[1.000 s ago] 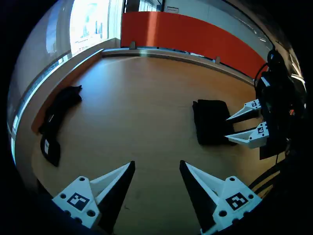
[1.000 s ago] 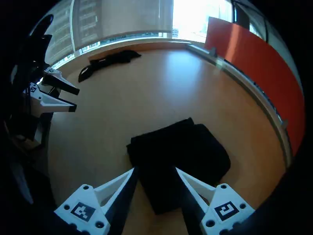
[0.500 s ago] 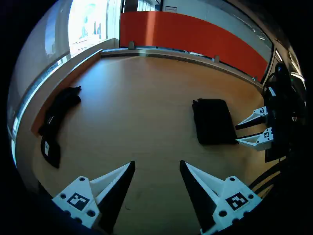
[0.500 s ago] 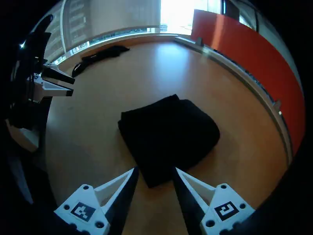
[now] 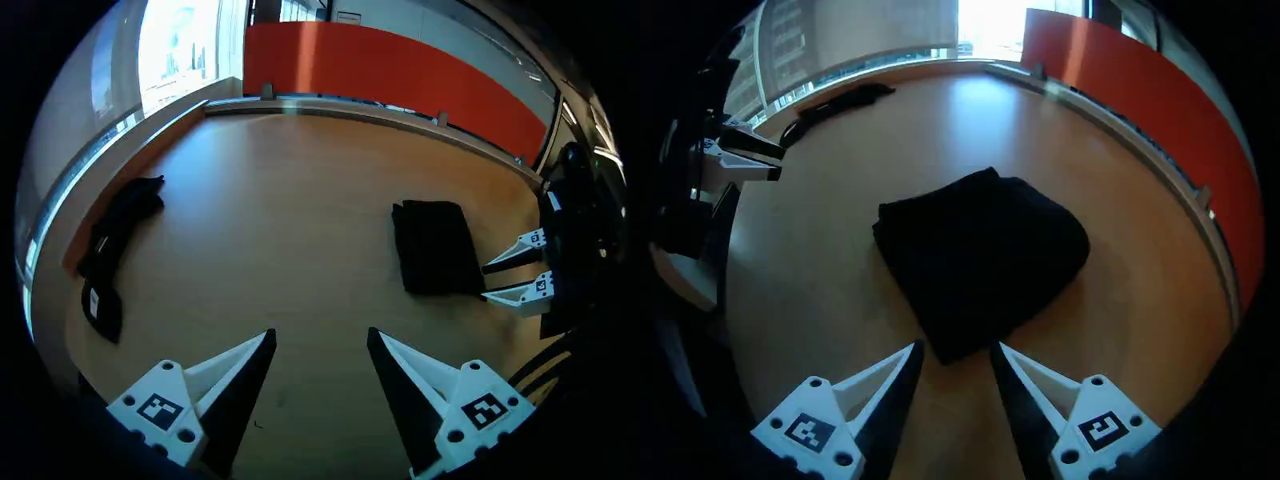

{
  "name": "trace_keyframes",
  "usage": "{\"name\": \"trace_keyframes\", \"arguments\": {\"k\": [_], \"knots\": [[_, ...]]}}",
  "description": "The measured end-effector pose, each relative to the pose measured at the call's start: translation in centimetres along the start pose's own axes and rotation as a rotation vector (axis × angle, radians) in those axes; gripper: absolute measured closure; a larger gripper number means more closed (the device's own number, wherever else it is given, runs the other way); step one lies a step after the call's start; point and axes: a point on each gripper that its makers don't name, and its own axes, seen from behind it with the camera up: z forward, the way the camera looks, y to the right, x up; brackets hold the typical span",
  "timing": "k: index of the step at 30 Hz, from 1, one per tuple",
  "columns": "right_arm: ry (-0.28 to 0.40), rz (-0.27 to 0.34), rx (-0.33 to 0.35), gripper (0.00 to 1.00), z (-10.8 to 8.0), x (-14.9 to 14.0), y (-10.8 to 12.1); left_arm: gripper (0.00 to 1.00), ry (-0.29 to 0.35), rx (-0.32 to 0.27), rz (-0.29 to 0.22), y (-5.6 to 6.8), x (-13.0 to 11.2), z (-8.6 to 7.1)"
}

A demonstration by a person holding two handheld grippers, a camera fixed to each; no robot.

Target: Fold towel

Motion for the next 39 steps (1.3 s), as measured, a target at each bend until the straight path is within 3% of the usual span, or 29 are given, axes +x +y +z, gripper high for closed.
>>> {"name": "trace_keyframes", "arguments": {"k": [5, 13, 19, 26, 39], "knots": [[-0.011, 0.018, 0.003, 0.38, 0.2, -0.6, -0.2, 0.16, -0.001, -0.003, 0.001, 0.1, 0.0, 0.0], [-0.011, 0.041, -0.003, 0.52, 0.4, -0.7, -0.2, 0.16, 0.000, -0.008, 0.000, 0.3, 0.1, 0.1], [-0.010, 0.049, -0.005, 0.77, 0.3, -0.7, -0.1, 0.16, 0.002, -0.010, 0.004, 0.3, 0.2, 0.0], [0.000, 0.055, -0.015, 0.94, 0.2, -0.5, 0.1, 0.16, 0.002, -0.011, 0.008, 0.3, 0.2, 0.0], [0.038, 0.029, -0.037, 0.96, -1.0, 1.5, 1.1, 0.16, 0.006, -0.015, 0.009, 0.3, 0.4, 0.0]]}}
